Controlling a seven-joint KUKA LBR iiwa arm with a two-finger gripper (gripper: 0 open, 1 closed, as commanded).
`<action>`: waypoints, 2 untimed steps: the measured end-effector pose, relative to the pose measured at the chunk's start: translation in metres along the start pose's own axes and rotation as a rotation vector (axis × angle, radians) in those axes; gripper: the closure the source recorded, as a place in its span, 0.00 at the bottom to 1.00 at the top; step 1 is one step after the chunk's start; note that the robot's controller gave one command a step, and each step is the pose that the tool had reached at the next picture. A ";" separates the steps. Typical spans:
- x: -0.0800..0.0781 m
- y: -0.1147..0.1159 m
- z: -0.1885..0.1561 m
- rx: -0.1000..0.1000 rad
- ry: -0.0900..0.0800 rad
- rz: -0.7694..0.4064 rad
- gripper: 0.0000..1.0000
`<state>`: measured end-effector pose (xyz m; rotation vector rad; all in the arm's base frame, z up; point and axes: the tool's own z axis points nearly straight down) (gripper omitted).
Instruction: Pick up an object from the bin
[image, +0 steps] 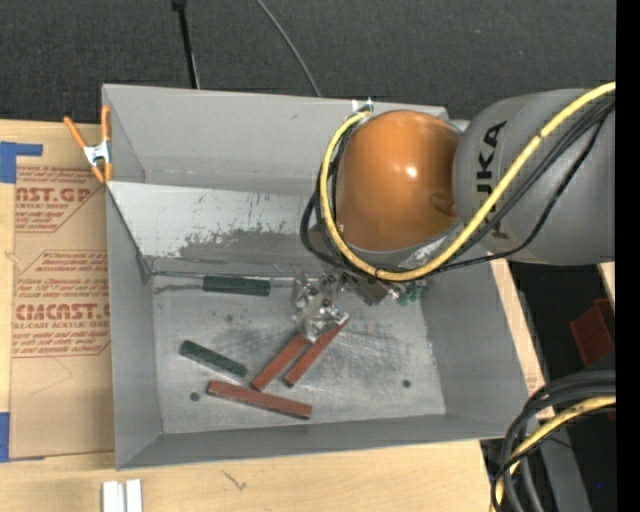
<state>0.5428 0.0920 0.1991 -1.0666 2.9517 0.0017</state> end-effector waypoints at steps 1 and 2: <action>0.000 0.000 0.000 -0.001 0.000 -0.001 0.00; 0.000 0.000 0.000 -0.001 0.000 0.000 0.00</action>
Offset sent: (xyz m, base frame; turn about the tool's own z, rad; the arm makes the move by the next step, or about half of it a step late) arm 0.0000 0.0000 0.0000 0.0000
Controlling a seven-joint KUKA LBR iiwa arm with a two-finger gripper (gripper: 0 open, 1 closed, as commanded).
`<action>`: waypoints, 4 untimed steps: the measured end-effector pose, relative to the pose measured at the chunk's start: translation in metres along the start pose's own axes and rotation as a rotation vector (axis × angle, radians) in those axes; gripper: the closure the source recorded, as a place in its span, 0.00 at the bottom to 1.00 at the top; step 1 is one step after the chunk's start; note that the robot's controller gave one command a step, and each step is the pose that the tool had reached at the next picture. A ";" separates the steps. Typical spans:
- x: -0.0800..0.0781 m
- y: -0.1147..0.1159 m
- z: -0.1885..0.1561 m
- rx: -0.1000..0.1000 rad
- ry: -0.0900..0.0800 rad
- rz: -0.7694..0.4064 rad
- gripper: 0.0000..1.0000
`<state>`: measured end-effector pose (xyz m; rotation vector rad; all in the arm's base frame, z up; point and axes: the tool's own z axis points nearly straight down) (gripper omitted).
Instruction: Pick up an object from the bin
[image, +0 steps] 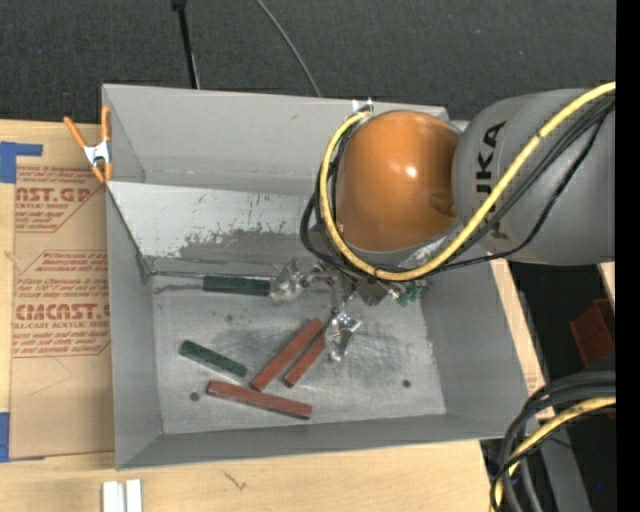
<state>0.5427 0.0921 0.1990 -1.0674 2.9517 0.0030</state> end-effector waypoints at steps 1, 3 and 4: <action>0.008 -0.003 0.042 0.004 -0.006 -0.055 0.00; 0.028 -0.014 0.121 0.003 -0.005 -0.142 1.00; 0.033 -0.013 -0.017 0.000 0.001 -0.109 1.00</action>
Offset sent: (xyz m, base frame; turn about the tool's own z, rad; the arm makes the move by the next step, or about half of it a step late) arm -0.0147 -0.0305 -0.1245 -0.1423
